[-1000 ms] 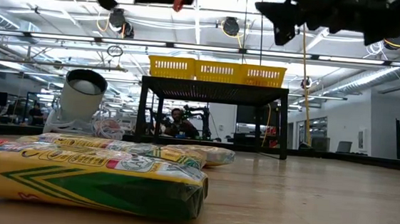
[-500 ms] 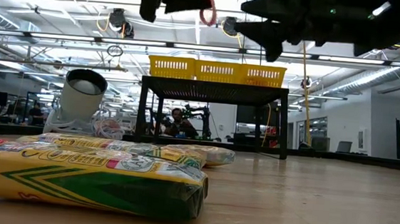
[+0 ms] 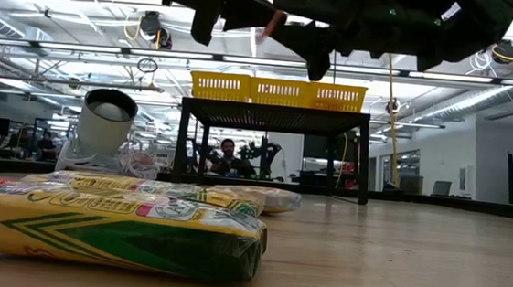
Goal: Pick & Place Office Desk Supplies
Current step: Put the orange rubber band into the right yellow bin on the shelf
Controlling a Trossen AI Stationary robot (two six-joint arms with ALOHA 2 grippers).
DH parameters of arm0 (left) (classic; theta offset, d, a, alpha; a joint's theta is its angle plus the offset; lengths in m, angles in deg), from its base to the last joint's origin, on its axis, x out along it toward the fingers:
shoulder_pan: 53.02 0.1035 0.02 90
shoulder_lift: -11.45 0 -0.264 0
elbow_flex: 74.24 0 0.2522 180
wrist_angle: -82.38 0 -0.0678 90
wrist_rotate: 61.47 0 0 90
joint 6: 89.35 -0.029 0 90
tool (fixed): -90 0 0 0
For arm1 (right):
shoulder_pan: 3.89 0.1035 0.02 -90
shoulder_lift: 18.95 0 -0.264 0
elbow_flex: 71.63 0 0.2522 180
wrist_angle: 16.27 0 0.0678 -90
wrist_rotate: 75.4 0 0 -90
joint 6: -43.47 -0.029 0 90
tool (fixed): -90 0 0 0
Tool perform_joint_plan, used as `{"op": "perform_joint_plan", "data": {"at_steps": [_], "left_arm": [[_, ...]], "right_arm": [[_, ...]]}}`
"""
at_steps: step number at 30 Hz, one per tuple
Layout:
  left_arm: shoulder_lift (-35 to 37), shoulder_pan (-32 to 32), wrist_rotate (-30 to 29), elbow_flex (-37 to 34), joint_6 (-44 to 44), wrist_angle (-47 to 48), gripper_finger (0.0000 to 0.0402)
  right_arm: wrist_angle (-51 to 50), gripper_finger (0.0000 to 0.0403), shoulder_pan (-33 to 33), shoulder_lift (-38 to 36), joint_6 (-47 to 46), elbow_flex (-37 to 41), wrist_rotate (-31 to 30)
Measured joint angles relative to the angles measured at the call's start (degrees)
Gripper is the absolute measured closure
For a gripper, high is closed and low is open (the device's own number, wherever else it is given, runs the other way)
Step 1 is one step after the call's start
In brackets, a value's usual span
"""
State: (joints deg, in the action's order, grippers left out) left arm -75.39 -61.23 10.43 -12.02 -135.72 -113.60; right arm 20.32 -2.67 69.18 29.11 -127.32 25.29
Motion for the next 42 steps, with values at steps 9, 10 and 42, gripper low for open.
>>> {"op": "perform_joint_plan", "data": {"at_steps": [9, 10, 42], "left_arm": [[0.2, -0.2, -1.9, 0.0, -0.1, 1.4, 0.0388], [0.2, -0.2, -1.9, 0.0, -0.1, 1.4, 0.0393], [0.7, -4.4, -4.7, 3.6, 27.5, 1.9, 0.0162]], "right_arm": [[-0.6, 0.0227, 0.0, -0.3, -1.0, 0.1, 0.7], [-0.6, 0.0235, 0.0, -0.3, -1.0, 0.1, 1.4], [-3.7, 0.0402, -0.8, -0.4, 3.1, 0.1, 3.1]]}}
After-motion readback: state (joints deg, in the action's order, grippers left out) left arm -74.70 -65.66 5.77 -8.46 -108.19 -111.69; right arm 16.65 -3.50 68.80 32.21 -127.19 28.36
